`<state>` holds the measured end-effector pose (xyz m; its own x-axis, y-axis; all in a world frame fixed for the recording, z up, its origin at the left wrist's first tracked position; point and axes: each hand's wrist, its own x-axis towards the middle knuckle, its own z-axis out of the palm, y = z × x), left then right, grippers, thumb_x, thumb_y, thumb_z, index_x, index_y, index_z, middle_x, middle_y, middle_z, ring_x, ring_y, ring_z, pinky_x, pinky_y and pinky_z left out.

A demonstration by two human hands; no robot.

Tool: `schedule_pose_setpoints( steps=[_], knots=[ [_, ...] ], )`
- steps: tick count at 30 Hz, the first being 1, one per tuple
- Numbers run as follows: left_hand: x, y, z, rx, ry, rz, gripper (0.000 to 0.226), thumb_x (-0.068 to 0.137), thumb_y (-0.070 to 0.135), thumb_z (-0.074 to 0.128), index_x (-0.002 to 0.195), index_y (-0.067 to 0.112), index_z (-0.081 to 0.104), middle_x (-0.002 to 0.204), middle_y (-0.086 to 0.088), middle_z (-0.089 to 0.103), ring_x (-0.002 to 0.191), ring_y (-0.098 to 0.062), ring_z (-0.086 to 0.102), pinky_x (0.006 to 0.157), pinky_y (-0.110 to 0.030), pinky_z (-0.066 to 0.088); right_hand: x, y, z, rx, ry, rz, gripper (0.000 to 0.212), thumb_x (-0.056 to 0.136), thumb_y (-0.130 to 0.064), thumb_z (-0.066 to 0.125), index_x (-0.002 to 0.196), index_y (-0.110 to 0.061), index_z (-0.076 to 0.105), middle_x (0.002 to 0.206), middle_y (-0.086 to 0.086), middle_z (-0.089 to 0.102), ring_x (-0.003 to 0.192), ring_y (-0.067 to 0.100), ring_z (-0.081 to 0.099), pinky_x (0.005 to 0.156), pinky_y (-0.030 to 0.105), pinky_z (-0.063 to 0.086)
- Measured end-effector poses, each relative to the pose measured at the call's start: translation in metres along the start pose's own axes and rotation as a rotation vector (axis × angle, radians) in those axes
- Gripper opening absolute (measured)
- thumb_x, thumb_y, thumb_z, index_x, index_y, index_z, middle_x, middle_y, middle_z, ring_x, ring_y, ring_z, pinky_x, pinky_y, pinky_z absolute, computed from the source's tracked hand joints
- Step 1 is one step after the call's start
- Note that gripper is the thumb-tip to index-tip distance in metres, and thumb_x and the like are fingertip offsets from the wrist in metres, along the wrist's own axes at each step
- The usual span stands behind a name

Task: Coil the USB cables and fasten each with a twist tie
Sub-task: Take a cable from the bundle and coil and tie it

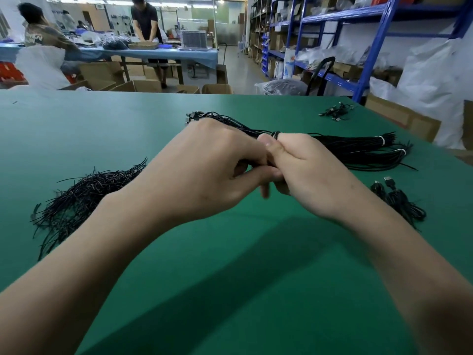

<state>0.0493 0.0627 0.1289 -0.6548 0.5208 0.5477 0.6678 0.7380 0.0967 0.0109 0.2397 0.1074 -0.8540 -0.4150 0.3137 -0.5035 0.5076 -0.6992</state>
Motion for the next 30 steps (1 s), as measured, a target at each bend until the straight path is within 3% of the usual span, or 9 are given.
schedule_pose_setpoints(
  steps=[2,6,11,13,16,19,23,28,30],
  knots=[
    [0.000,-0.004,-0.008,0.017,0.078,-0.004,0.032,0.092,0.043,0.066,0.064,0.031,0.057,0.053,0.011,0.046,0.049,-0.006,0.040,0.052,-0.022,0.029,-0.001,0.004,-0.003,0.067,-0.073,0.037,0.054,0.109,-0.037,0.035,0.071,-0.008,0.060,0.045,-0.004,0.055,0.044,0.009,0.039,0.050,0.023,0.031],
    [-0.001,-0.016,-0.016,-0.051,0.149,-0.019,0.031,0.095,0.039,0.062,0.077,0.015,0.071,0.058,0.001,0.056,0.055,-0.015,0.047,0.053,-0.025,0.033,-0.003,0.006,-0.006,0.491,-0.330,0.061,0.060,0.102,-0.055,0.031,0.062,-0.016,0.052,0.047,-0.004,0.031,0.046,0.014,0.022,0.046,0.025,0.019],
    [-0.004,-0.027,0.001,-0.580,0.157,-0.126,0.019,0.097,0.027,0.058,0.083,0.018,0.067,0.065,0.010,0.057,0.062,0.000,0.047,0.060,-0.018,0.037,-0.010,-0.006,-0.001,0.976,-0.613,-0.025,0.039,0.100,-0.036,0.037,0.066,-0.019,0.043,0.053,-0.005,0.021,0.049,0.011,0.014,0.045,0.028,0.008],
    [-0.003,-0.029,0.017,-0.741,0.194,-0.154,0.020,0.101,0.018,0.052,0.089,0.011,0.066,0.075,-0.008,0.066,0.072,-0.017,0.056,0.066,-0.034,0.046,-0.011,-0.010,-0.001,1.091,-0.610,-0.042,0.036,0.100,-0.032,0.036,0.068,-0.019,0.043,0.055,-0.006,0.018,0.050,0.010,0.014,0.045,0.027,0.008],
    [-0.001,-0.021,0.042,-0.849,0.201,-0.209,0.024,0.104,0.016,0.044,0.098,0.002,0.063,0.084,-0.038,0.055,0.079,-0.027,0.049,0.073,-0.058,0.046,-0.011,-0.016,-0.006,1.215,-0.528,-0.056,0.036,0.102,-0.032,0.032,0.070,-0.019,0.041,0.056,-0.007,0.016,0.049,0.009,0.012,0.045,0.026,0.007],
    [-0.002,-0.010,0.060,-0.818,0.175,-0.237,0.023,0.105,0.013,0.043,0.096,0.003,0.061,0.071,-0.018,0.051,0.069,-0.012,0.043,0.063,-0.034,0.041,-0.009,-0.019,-0.010,1.269,-0.390,-0.063,0.035,0.104,-0.033,0.030,0.073,-0.018,0.039,0.057,-0.008,0.016,0.048,0.007,0.013,0.045,0.023,0.011],
    [-0.005,-0.001,0.076,-0.738,0.056,-0.291,0.027,0.105,0.018,0.041,0.086,0.006,0.056,0.065,0.009,0.052,0.062,-0.020,0.042,0.063,-0.036,0.040,-0.004,-0.017,-0.008,1.206,-0.128,-0.025,0.036,0.106,-0.032,0.031,0.075,-0.018,0.041,0.055,-0.009,0.022,0.046,0.006,0.016,0.045,0.022,0.012],
    [-0.006,0.007,0.071,-0.457,-0.146,-0.249,0.023,0.106,0.013,0.048,0.090,0.020,0.063,0.062,0.013,0.059,0.051,-0.001,0.046,0.057,-0.011,0.033,0.001,-0.003,-0.006,0.746,0.180,0.042,0.038,0.111,-0.031,0.032,0.078,-0.017,0.046,0.054,-0.008,0.039,0.047,0.011,0.028,0.047,0.022,0.026],
    [-0.002,0.006,0.061,-0.299,-0.167,-0.246,0.021,0.105,0.023,0.051,0.103,0.021,0.072,0.070,0.010,0.068,0.053,0.002,0.049,0.064,-0.017,0.042,0.002,0.002,-0.002,0.384,0.314,0.033,0.040,0.110,-0.028,0.034,0.075,-0.017,0.050,0.058,-0.007,0.054,0.050,0.013,0.043,0.054,0.026,0.037]
  ],
)
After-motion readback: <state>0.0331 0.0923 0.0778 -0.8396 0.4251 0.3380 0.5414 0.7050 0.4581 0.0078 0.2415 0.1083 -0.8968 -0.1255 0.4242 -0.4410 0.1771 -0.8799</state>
